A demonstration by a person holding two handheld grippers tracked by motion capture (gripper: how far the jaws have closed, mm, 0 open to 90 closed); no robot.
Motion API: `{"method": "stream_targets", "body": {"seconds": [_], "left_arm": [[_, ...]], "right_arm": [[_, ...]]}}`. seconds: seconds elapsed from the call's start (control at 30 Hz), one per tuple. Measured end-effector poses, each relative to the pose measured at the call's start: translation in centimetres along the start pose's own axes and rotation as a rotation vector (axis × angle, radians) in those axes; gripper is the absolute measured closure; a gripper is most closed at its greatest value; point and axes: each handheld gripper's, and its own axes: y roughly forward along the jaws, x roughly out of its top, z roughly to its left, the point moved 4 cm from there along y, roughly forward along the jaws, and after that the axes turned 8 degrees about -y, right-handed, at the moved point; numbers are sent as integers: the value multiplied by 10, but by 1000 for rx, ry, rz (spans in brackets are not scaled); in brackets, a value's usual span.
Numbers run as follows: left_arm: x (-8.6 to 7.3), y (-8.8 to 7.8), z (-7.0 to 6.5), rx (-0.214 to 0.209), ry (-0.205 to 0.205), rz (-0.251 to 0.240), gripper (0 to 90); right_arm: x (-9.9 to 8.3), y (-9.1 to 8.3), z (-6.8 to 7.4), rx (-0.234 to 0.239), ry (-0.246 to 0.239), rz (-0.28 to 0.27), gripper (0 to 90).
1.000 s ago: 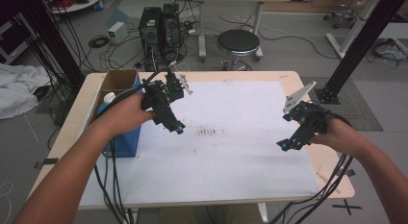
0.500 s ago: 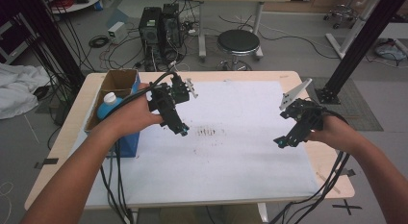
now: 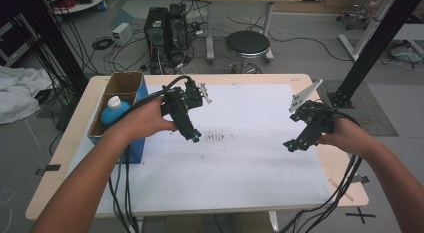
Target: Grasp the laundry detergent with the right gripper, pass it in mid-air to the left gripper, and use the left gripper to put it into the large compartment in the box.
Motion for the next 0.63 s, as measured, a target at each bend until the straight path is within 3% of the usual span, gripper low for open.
{"method": "stream_targets", "body": {"seconds": [0.63], "left_arm": [[3,-1,4,9,1,-20,100]], "right_arm": [[1,2,2,3,-10,8,10]]}}
